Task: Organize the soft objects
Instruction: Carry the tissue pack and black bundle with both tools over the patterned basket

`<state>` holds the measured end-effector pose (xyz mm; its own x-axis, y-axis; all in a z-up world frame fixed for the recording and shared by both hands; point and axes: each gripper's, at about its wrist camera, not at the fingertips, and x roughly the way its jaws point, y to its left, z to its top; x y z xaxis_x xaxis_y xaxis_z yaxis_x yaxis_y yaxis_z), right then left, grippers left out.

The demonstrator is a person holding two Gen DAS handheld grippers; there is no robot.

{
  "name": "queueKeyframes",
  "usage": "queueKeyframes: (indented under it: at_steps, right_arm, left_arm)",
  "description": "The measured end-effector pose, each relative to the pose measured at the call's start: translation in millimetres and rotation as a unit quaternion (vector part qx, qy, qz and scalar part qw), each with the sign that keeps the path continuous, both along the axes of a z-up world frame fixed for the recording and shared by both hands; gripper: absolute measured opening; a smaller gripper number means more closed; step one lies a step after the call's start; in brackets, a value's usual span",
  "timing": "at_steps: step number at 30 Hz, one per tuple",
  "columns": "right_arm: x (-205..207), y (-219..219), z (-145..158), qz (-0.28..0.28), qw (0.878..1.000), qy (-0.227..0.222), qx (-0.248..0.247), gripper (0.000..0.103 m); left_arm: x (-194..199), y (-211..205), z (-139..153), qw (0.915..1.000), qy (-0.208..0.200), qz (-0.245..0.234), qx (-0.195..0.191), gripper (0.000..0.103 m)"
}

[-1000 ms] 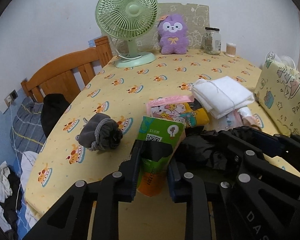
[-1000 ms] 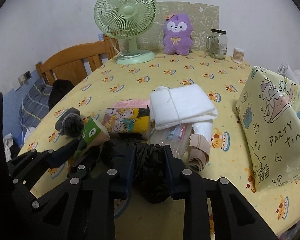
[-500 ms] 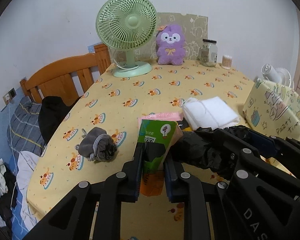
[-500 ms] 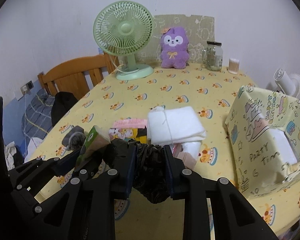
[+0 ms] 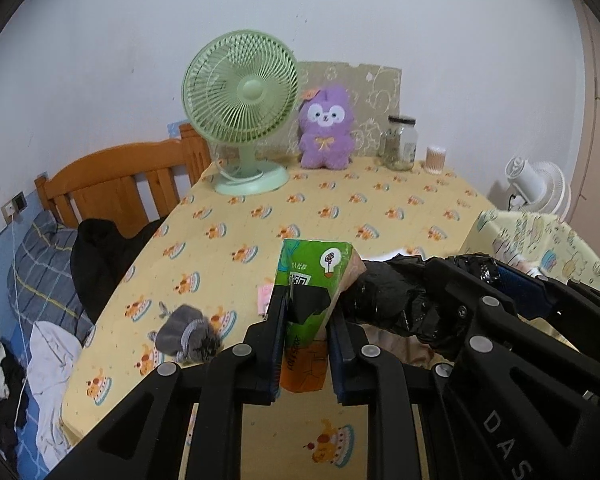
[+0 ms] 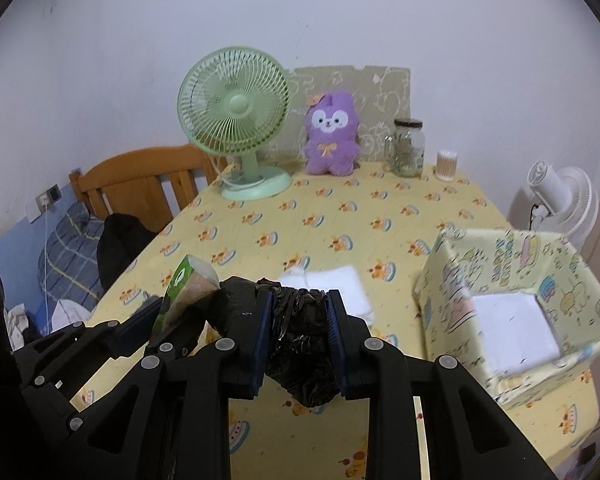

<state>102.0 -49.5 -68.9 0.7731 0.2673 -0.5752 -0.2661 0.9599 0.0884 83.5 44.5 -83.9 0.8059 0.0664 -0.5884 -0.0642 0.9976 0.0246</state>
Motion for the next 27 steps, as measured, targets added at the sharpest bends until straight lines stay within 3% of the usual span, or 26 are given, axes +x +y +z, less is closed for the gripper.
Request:
queueKeyframes:
  at_steps: [11, 27]
  right_arm:
    - [2, -15, 21, -0.016, 1.0, -0.017, 0.003, 0.03]
    - [6, -67, 41, -0.044, 0.998, -0.042, 0.009, 0.03]
  left_arm:
    - [3, -14, 21, 0.9997, -0.02, -0.012, 0.003, 0.018]
    - [14, -66, 37, 0.9984, -0.04, -0.039, 0.003, 0.018]
